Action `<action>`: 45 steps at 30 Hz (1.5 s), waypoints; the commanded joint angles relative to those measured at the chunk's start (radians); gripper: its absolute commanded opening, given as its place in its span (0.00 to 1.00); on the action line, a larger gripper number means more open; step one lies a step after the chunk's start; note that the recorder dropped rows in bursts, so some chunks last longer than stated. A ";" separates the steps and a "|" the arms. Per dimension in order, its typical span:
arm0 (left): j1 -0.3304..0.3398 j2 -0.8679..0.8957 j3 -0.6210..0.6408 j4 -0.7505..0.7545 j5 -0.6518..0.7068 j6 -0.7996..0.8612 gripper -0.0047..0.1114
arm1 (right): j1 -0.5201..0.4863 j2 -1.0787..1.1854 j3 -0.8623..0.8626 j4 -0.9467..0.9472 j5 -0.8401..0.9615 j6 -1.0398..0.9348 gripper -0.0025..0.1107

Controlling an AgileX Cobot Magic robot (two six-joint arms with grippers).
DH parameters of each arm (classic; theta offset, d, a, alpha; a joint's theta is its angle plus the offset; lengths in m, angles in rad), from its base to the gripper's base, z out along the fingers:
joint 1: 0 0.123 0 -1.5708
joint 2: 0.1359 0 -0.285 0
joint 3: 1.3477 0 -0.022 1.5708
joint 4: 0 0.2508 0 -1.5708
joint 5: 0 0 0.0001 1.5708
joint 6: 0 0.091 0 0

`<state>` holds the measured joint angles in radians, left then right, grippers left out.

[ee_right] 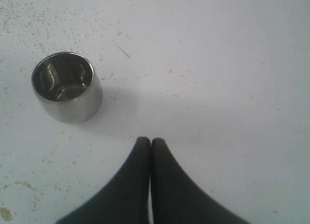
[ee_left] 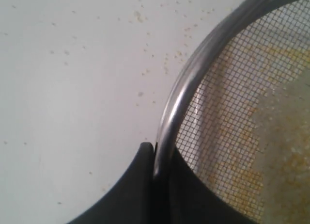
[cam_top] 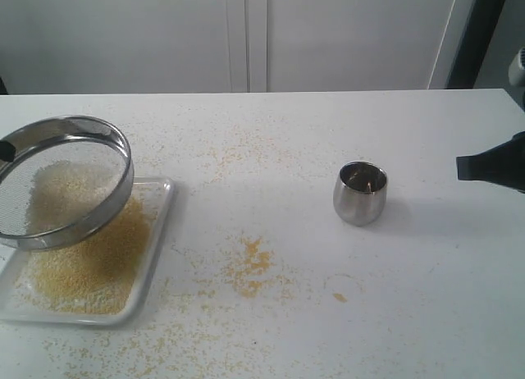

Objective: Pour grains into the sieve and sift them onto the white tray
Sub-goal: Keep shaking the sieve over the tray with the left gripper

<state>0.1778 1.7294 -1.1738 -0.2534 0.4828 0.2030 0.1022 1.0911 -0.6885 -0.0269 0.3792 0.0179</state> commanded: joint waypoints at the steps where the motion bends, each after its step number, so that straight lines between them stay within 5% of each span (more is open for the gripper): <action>1: -0.026 -0.019 -0.005 -0.041 0.028 0.248 0.04 | -0.004 -0.006 0.004 -0.001 -0.012 0.005 0.02; 3: -0.019 -0.019 -0.005 -0.039 0.036 0.256 0.04 | -0.004 -0.006 0.004 -0.001 -0.012 0.005 0.02; 7: 0.007 -0.017 -0.005 -0.092 0.024 -0.094 0.04 | -0.004 -0.006 0.004 -0.001 -0.012 0.005 0.02; 11: -0.017 -0.015 -0.005 -0.117 0.130 0.277 0.04 | -0.004 -0.006 0.004 -0.001 -0.012 0.005 0.02; 16: 0.041 -0.014 -0.005 -0.110 0.155 -0.085 0.04 | -0.004 -0.006 0.004 -0.001 -0.012 0.005 0.02; 20: -0.013 -0.014 -0.005 -0.117 0.238 0.120 0.04 | -0.004 -0.006 0.004 -0.001 -0.012 0.005 0.02; 26: 0.022 -0.014 -0.005 0.025 0.223 -0.160 0.04 | -0.004 -0.006 0.004 -0.001 -0.012 0.027 0.02; 32: -0.072 -0.020 -0.005 -0.002 0.233 0.072 0.04 | -0.004 -0.006 0.004 -0.001 -0.012 0.030 0.02; 37: 0.000 -0.020 -0.007 0.002 0.173 -0.120 0.04 | -0.004 -0.006 0.004 -0.001 -0.012 0.030 0.02; 42: -0.093 -0.020 -0.010 0.042 0.182 0.051 0.04 | -0.004 -0.006 0.004 -0.001 -0.012 0.030 0.02; 45: -0.019 -0.020 -0.031 0.044 0.169 -0.158 0.04 | -0.004 -0.006 0.004 -0.001 -0.012 0.030 0.02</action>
<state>0.1121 1.7294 -1.1864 -0.1865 0.6625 0.1511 0.1022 1.0911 -0.6885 -0.0269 0.3792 0.0421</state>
